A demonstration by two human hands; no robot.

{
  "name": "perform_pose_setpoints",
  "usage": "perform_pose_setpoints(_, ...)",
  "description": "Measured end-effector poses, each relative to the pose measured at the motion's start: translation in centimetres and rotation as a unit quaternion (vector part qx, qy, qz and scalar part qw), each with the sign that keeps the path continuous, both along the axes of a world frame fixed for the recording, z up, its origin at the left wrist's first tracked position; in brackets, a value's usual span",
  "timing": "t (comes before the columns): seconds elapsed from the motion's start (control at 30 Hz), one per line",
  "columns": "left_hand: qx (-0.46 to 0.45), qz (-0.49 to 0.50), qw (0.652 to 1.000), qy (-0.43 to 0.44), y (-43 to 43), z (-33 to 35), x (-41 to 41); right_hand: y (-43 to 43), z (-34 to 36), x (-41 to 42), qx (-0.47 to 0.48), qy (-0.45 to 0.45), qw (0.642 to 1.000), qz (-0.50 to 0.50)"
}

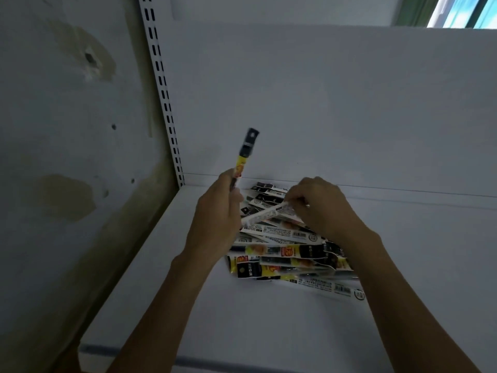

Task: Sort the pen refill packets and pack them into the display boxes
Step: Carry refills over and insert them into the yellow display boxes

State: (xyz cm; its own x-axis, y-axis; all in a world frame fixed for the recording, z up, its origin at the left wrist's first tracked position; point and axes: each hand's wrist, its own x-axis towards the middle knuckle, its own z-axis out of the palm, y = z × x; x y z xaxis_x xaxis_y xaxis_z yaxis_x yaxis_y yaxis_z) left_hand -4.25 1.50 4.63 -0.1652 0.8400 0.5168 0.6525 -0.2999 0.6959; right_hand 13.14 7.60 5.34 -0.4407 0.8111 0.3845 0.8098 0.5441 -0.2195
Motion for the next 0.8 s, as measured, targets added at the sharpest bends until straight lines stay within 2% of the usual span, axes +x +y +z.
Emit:
perform_pose_setpoints(0.07, 0.068, 0.001, 0.992, 0.110, -0.1, 0.1, 0.3, -0.7, 0.5, -0.7, 0.031, 0.020, 0.998, 0.056)
perform_pose_setpoints(0.1, 0.061, -0.007, 0.990, 0.129, 0.0, 0.1, 0.5, -1.0, 0.8, -1.1, 0.035, 0.038, 0.995, 0.082)
perform_pose_setpoints(0.17, 0.007, -0.057, 0.992, 0.112, 0.1, 0.0, 1.0, -1.7, 1.2, -1.6, 0.056, 0.074, 0.990, 0.110)
perform_pose_setpoints(0.27, -0.077, -0.126, 0.988, 0.039, -0.2, -0.2, 1.5, -2.2, 1.4, -1.8, 0.089, 0.126, 0.984, 0.092)
perform_pose_setpoints(0.37, -0.105, -0.146, 0.983, 0.043, -0.4, -0.7, 1.8, -2.3, 1.0, -1.1, 0.096, 0.230, 0.968, 0.028)
perform_pose_setpoints(0.43, -0.128, -0.153, 0.980, 0.023, -0.4, -0.9, 2.0, -2.1, 0.4, 0.5, 0.101, 0.259, 0.960, -0.036)
perform_pose_setpoints(0.6, -0.167, -0.176, 0.970, -0.013, 0.3, -0.8, 6.1, -3.0, -2.3, 8.5, 0.008, 0.203, 0.963, -0.178)
perform_pose_setpoints(0.73, -0.162, -0.281, 0.946, -0.019, 0.6, -0.6, 13.4, -5.8, -3.2, 16.8, -0.027, 0.196, 0.936, -0.290)
perform_pose_setpoints(0.8, -0.168, -0.327, 0.929, -0.048, 0.5, -0.5, 17.9, -7.6, -3.0, 21.4, -0.034, 0.199, 0.918, -0.341)
